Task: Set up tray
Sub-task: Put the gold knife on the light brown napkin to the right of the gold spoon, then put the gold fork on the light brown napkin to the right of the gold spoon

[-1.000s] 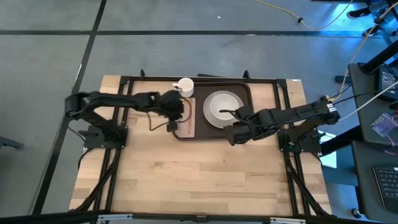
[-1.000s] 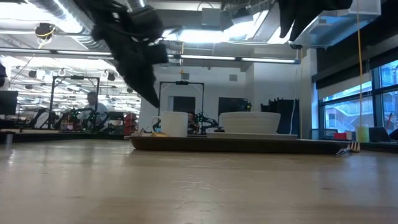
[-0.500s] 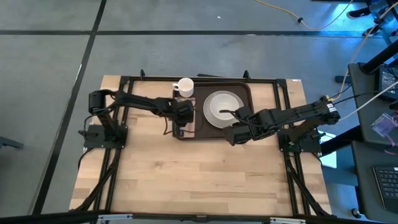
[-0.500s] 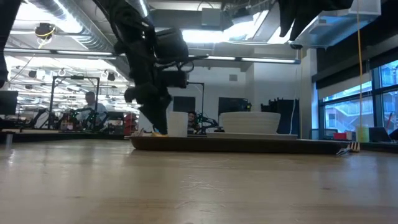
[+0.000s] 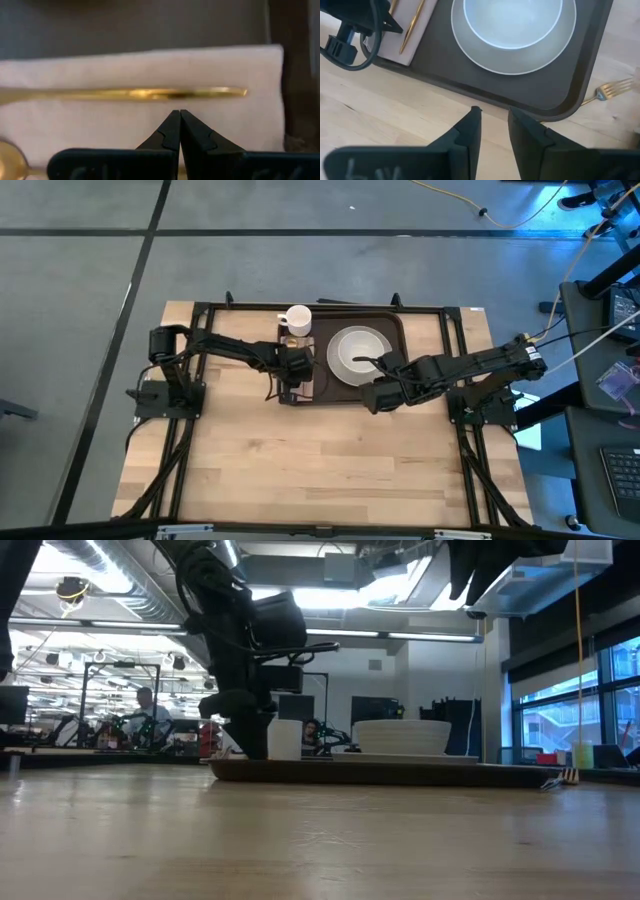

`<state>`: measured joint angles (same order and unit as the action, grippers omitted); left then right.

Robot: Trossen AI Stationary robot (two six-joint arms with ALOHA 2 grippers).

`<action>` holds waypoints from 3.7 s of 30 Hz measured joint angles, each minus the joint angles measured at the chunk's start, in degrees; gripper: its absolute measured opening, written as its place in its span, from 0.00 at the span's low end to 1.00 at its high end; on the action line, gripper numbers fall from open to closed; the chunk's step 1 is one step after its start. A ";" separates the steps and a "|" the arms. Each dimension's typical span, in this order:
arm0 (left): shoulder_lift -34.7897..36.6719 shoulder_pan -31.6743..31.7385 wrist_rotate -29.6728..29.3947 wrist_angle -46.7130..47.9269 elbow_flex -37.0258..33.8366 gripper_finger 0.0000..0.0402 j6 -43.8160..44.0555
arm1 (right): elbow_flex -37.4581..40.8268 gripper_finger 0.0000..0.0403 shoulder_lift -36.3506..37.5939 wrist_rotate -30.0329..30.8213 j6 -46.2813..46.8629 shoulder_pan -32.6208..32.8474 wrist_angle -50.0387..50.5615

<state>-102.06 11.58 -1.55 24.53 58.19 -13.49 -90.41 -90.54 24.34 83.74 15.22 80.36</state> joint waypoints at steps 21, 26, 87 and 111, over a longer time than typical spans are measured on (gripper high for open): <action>0.00 -0.66 -0.38 -2.07 0.00 0.01 0.87 | -0.02 0.25 0.00 0.02 -0.02 0.01 0.00; -0.11 -0.66 -0.50 -2.05 -0.04 0.01 0.87 | -0.02 0.25 0.00 0.02 -0.02 0.02 0.00; 38.28 16.10 9.83 -1.43 -0.07 0.01 0.09 | 18.11 0.25 0.24 -12.27 43.53 2.39 4.80; 37.55 18.30 10.61 -1.18 -0.07 0.03 -3.27 | 21.56 0.81 8.01 -14.67 20.58 -12.88 8.94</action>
<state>-64.51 29.88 9.06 23.35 58.13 -16.76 -68.85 -82.54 9.67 104.32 2.35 89.30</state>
